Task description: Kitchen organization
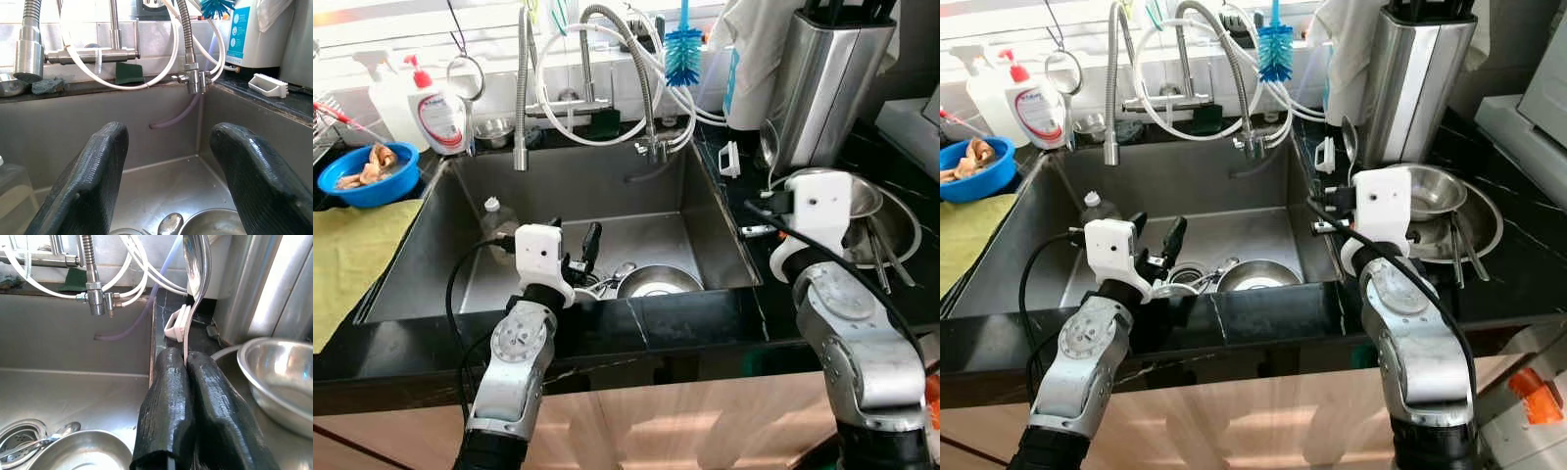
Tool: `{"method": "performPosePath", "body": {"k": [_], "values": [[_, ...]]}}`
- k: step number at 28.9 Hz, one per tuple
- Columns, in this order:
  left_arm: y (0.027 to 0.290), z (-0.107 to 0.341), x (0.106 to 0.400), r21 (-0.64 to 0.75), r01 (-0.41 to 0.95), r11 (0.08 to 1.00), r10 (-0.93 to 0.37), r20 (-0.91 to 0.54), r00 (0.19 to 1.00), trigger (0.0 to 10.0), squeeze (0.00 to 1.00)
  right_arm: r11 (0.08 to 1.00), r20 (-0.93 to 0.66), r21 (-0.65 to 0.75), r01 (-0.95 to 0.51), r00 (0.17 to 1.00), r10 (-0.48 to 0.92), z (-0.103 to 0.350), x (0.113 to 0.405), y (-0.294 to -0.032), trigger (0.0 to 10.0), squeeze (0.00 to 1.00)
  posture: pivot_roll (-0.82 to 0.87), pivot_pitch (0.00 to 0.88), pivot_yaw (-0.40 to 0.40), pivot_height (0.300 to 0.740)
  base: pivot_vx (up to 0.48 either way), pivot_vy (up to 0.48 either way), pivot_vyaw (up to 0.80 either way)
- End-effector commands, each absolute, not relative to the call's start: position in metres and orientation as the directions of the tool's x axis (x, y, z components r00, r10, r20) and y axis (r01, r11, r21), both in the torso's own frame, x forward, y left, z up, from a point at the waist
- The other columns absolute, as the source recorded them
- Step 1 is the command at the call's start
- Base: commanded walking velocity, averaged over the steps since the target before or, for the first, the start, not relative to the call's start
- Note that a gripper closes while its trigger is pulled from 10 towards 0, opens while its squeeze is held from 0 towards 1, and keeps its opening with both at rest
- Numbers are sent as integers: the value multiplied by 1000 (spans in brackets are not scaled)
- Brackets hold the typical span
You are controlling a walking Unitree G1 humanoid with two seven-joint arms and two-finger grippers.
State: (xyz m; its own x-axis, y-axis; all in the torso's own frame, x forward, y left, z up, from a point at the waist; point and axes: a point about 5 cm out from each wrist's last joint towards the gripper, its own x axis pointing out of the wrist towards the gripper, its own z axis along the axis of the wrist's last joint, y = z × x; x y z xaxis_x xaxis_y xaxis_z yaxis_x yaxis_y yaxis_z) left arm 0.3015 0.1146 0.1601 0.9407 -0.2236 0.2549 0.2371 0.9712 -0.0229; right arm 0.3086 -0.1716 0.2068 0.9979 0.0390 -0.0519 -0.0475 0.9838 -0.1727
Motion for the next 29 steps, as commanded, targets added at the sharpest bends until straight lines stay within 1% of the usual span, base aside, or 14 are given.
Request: {"method": "performPosePath", "body": {"k": [1,4,9,11,13,15,16,17,19,25,29], "values": [[115,161,303,-24,243,970,-228,259,939,10000,0,972,-33,-209,-107,994,102,211,320,-166,10000,0,-134,0,64,740,0,0,0],[112,162,304,-27,251,968,-236,263,936,10000,0,951,-26,-270,-151,988,150,209,334,-163,10000,0,-125,0,66,740,0,0,0],[110,163,305,-32,258,966,-240,267,933,10000,0,940,8,-263,-219,973,229,214,346,-156,10000,0,-124,0,66,740,0,0,0],[110,163,305,-33,259,965,-241,266,933,10000,0,938,9,-258,-230,971,240,213,348,-155,10000,0,-124,0,68,740,0,0,0],[106,163,306,-30,276,961,-259,261,930,10000,0,933,-54,-215,-290,957,285,195,361,-154,10000,0,-113,0,67,740,0,0,0],[105,163,306,-29,279,960,-262,261,929,10000,0,932,-60,-213,-294,956,288,192,363,-155,10000,0,-111,0,67,740,0,0,0],[105,162,306,-29,279,960,-262,257,930,10000,0,946,-61,-125,-298,954,293,188,366,-155,10000,0,-110,0,66,740,0,0,0],[105,162,306,-29,279,960,-262,257,930,10000,0,946,-61,-125,-298,954,293,188,366,-155,10000,0,-110,0,66,740,0,0,0],[107,162,306,-27,274,961,-259,253,932,10000,0,950,-51,-70,-304,952,301,187,369,-154,10000,0,-111,0,65,740,0,0,0],[116,160,307,-18,242,970,-231,247,941,10000,0,924,-31,-42,-381,924,380,191,379,-151,10000,0,-117,0,61,740,0,0,0],[119,160,307,-15,235,972,-224,248,943,10000,0,921,-27,-30,-389,921,388,190,383,-152,10000,0,-114,0,58,740,0,0,0]]}}
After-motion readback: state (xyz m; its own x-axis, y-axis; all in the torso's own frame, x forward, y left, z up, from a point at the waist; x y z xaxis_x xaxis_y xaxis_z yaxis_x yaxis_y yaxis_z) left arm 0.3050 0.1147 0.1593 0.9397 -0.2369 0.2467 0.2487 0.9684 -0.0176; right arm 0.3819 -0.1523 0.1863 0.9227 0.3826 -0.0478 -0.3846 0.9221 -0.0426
